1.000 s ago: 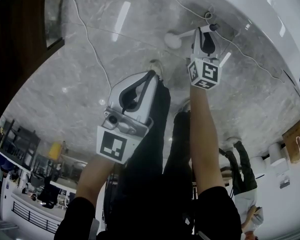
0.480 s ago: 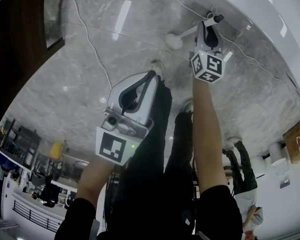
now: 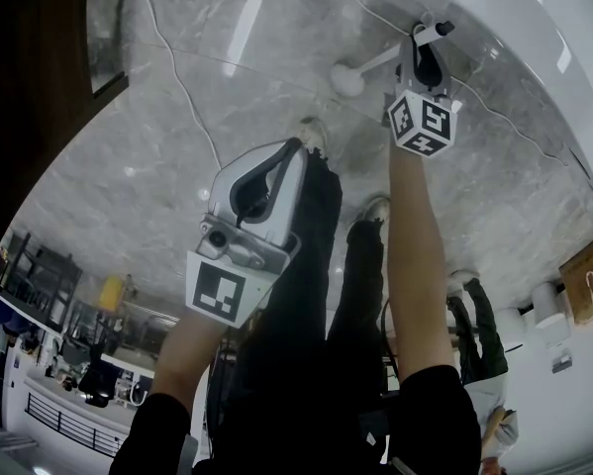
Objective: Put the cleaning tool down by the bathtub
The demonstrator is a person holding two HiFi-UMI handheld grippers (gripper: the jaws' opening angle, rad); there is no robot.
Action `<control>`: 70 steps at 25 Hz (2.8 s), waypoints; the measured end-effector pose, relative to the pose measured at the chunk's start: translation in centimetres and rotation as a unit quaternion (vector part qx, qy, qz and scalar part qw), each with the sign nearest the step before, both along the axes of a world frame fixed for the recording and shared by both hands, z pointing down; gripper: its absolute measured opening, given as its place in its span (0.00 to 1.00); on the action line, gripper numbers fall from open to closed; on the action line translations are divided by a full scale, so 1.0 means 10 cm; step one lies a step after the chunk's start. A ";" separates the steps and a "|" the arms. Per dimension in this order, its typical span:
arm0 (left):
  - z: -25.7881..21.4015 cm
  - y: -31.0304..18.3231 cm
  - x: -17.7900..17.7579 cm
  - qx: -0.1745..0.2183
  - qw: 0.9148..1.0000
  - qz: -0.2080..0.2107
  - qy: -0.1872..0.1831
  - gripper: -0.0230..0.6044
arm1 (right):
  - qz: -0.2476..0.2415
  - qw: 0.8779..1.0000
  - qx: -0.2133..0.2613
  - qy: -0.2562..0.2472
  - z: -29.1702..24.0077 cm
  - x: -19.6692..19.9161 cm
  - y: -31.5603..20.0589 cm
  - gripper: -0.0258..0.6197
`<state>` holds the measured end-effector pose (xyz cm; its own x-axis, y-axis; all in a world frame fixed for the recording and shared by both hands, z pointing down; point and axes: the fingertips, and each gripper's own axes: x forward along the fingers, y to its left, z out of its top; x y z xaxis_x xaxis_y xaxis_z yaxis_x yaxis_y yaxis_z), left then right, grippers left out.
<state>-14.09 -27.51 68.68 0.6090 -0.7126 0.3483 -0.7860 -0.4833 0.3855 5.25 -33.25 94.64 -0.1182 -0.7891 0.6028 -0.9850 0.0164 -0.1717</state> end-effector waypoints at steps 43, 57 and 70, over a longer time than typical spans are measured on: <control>-0.86 0.53 0.14 0.035 0.999 -0.041 0.010 0.05 | -0.003 1.000 -0.016 -0.018 -0.66 0.15 0.55 0.29; -2.30 1.16 0.60 0.080 0.995 -0.057 0.015 0.05 | -0.003 0.998 -0.047 -0.053 -2.09 0.18 1.49 0.11; -3.46 1.96 0.91 0.111 0.991 -0.069 0.007 0.05 | -0.042 0.996 -0.055 -0.055 -3.50 0.38 2.27 0.04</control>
<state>-4.95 -7.95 34.13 0.5048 -0.8472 0.1659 -0.8455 -0.4464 0.2931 9.00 -10.56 59.64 -0.2505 -0.7043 0.6643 -0.9563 0.0733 -0.2829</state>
